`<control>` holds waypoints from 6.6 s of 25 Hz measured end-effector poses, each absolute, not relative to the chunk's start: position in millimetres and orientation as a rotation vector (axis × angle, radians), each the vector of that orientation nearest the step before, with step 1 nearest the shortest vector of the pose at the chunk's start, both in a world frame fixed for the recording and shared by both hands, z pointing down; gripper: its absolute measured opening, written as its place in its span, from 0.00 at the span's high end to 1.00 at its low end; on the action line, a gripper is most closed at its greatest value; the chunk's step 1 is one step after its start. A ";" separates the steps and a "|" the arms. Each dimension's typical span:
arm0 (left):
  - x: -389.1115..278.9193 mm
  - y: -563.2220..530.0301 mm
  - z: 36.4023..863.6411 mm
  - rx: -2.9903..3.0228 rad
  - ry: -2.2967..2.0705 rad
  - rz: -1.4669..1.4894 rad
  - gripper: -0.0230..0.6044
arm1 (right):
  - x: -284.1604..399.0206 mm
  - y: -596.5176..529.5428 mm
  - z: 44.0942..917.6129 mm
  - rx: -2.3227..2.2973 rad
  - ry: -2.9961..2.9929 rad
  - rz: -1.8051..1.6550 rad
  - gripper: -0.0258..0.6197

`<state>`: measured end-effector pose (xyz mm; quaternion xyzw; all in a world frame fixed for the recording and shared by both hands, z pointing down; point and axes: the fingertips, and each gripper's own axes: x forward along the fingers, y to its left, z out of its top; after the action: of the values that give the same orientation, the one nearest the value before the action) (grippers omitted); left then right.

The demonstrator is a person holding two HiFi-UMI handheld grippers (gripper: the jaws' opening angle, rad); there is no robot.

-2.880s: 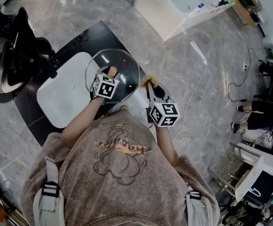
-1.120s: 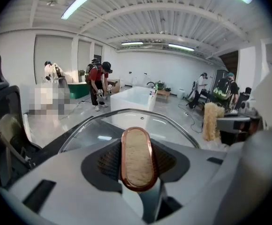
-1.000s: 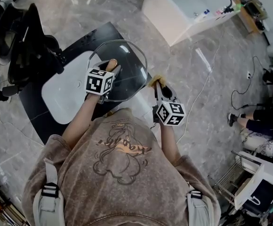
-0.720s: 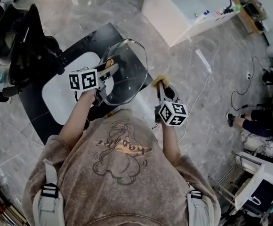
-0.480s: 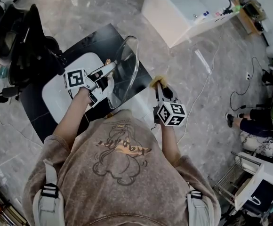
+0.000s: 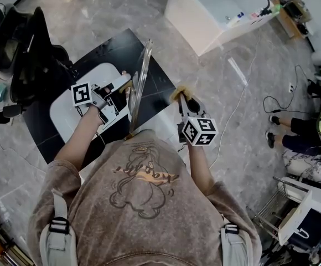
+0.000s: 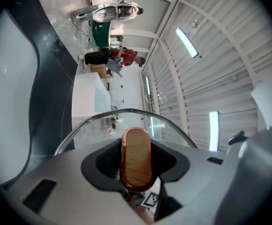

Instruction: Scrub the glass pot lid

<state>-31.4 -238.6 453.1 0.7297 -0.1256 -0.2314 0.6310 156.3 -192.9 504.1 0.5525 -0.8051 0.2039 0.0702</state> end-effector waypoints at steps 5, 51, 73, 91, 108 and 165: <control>-21.6 -232.1 450.0 1.674 -0.252 -0.526 0.68 | 123.4 -215.9 461.7 1.580 -2.576 0.550 0.89; -3.4 -225.1 432.8 1.541 -0.050 -0.728 0.68 | 71.8 -280.7 514.2 1.330 -2.506 0.469 0.89; -16.8 -236.5 443.9 1.528 -0.129 -0.783 0.68 | 32.4 -177.6 541.2 0.939 -2.519 0.554 0.89; -22.9 -239.9 457.8 1.504 -0.185 -0.795 0.68 | -1.1 -131.1 440.6 0.768 -2.769 0.588 0.89; -14.3 -232.4 461.9 1.522 -0.134 -0.761 0.68 | 3.2 -209.6 399.9 1.061 -2.833 0.542 0.89; -20.2 -237.8 476.7 1.454 -0.155 -0.792 0.68 | -2.6 -167.8 427.5 0.954 -2.799 0.595 0.89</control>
<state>-20.2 -237.8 476.7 0.6461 -0.0687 -0.3518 0.6739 -2.6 -167.8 427.5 0.3156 -0.9262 0.1967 0.0626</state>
